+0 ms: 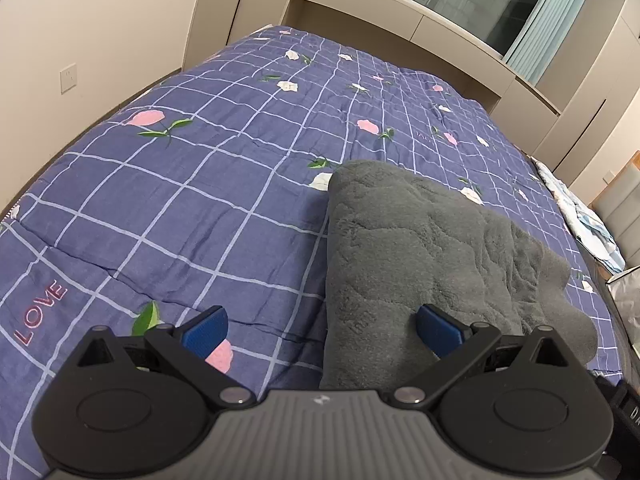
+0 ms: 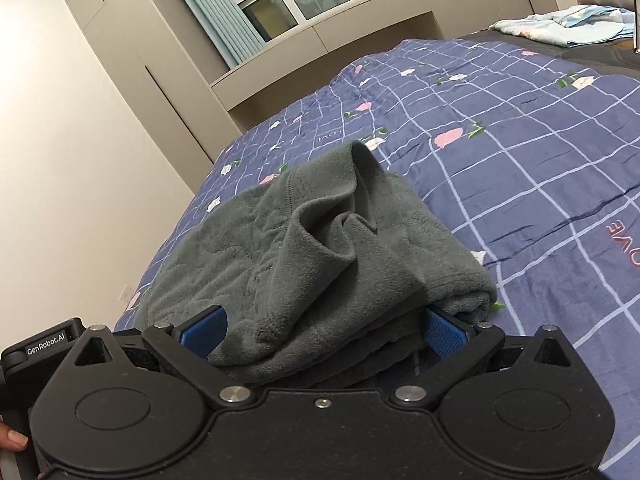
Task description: Fold towel
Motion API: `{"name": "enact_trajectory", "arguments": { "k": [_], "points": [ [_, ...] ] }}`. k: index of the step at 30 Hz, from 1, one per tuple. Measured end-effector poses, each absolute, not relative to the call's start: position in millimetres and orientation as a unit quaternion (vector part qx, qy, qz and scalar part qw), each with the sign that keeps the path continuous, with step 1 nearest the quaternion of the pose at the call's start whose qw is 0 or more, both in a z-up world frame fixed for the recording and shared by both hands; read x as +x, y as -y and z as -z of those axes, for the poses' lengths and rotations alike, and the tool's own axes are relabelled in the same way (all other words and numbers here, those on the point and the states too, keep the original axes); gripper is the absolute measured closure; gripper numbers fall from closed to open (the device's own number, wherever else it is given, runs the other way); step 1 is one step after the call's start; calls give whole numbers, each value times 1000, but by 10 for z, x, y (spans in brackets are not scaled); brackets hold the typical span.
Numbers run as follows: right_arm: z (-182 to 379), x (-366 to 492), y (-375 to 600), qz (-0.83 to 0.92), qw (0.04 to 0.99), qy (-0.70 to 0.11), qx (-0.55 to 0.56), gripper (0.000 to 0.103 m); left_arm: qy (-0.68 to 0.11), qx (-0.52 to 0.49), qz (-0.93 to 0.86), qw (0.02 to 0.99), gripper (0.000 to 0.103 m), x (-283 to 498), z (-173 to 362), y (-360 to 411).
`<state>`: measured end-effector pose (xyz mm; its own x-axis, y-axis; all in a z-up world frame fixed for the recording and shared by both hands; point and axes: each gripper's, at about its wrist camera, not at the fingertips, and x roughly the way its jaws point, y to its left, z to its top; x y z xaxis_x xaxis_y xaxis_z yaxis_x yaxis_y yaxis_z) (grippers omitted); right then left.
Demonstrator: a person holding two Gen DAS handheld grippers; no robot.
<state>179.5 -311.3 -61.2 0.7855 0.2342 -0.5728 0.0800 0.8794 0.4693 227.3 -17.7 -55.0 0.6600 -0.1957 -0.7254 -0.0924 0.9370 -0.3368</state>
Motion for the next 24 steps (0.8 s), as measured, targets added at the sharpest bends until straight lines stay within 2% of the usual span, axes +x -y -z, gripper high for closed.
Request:
{"name": "enact_trajectory", "arguments": {
  "k": [12, 17, 24],
  "points": [
    [568, 1643, 3059, -14, 916, -327, 232, 0, -418, -167, 36, 892, 1, 2296, 553, 221],
    [479, 1474, 3155, 31, 931, -295, 213, 0, -419, -167, 36, 892, 1, 2300, 559, 229],
    [454, 1765, 3182, 10, 938, -292, 188, 0, -421, -167, 39, 891, 1, 2287, 552, 227]
  ]
}}
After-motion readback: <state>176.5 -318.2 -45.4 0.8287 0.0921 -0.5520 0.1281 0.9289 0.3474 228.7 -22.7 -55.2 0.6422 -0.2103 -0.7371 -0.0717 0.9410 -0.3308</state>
